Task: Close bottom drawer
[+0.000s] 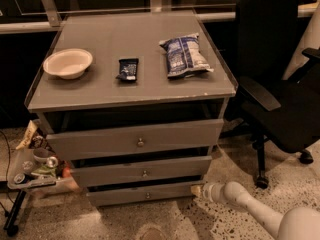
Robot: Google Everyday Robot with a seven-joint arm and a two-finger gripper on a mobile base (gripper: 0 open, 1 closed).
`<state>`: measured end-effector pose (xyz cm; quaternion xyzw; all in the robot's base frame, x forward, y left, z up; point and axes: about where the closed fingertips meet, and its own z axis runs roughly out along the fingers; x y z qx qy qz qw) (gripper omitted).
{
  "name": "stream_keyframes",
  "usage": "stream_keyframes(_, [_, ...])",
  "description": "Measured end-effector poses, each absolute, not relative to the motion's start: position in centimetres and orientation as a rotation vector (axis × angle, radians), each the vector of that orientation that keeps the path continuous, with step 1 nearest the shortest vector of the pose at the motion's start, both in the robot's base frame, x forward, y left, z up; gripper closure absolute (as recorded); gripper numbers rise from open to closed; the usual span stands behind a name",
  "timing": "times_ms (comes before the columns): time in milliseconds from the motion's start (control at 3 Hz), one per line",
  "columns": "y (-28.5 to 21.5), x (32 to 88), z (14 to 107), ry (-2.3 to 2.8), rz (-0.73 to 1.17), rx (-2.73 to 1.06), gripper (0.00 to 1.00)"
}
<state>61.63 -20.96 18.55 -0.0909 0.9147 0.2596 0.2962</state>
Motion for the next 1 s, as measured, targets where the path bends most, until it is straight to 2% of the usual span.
stream_keyframes(333, [-20.9,61.5,18.5,2.436,0.695,-0.243,1.0])
stream_keyframes(667, [-23.3,58.5,18.5,2.518,0.667,-0.18,1.0])
stream_keyframes(1000, [-27.9,54.1,19.5,2.634,0.59,-0.014,1.0])
